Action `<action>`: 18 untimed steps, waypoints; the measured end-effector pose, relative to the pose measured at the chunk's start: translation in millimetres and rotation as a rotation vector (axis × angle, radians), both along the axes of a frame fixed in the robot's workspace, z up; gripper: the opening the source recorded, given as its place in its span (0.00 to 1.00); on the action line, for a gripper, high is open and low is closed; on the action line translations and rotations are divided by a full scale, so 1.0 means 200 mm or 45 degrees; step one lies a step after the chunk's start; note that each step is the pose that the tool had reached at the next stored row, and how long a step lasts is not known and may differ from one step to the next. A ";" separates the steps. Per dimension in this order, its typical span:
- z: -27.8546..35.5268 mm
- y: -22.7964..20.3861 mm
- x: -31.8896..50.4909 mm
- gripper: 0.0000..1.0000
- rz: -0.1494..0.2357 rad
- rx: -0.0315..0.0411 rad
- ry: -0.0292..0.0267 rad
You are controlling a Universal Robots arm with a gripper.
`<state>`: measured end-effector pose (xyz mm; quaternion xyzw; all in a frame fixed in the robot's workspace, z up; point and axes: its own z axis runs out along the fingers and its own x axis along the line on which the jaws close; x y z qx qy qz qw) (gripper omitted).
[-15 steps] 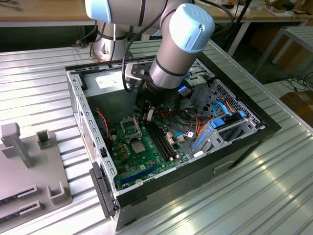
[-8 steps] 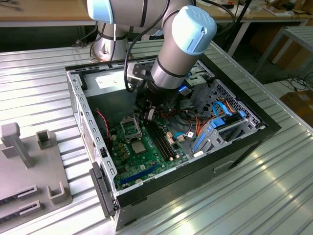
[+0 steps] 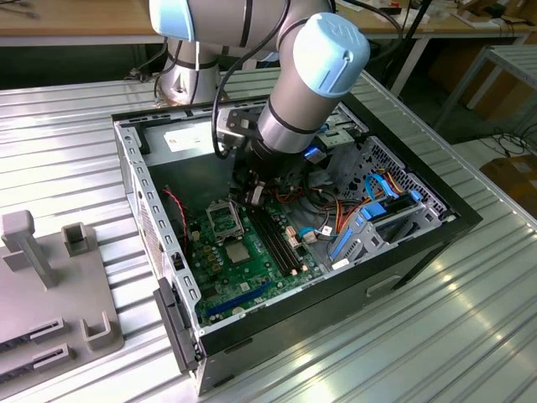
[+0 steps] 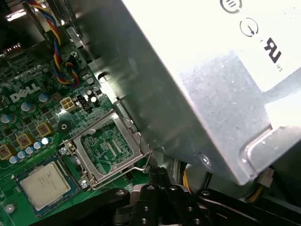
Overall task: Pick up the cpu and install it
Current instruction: 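Close the cpu cover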
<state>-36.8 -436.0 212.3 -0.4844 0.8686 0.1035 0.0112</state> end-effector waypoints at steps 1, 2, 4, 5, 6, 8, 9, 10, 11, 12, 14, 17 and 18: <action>-0.004 0.000 -0.001 0.11 0.000 0.0025 0.0001; -0.010 0.000 -0.004 0.11 0.000 0.0063 0.0000; -0.018 0.000 -0.010 0.11 0.001 0.0142 -0.0002; -0.020 0.000 -0.012 0.11 0.001 0.0165 -0.0001; -0.022 0.000 -0.013 0.11 0.002 0.0193 -0.0001; -0.025 0.000 -0.017 0.11 0.003 0.0221 -0.0001; -0.026 -0.001 -0.021 0.11 0.004 0.0236 -0.0001; -0.027 -0.003 -0.028 0.11 0.008 0.0255 -0.0001; -0.028 -0.005 -0.032 0.11 0.010 0.0258 -0.0001; -0.028 -0.007 -0.034 0.11 0.014 0.0257 -0.0001; -0.028 -0.007 -0.036 0.11 0.024 0.0217 0.0001; -0.024 -0.007 -0.036 0.11 0.035 0.0183 0.0003; -0.023 -0.007 -0.036 0.11 0.038 0.0163 0.0004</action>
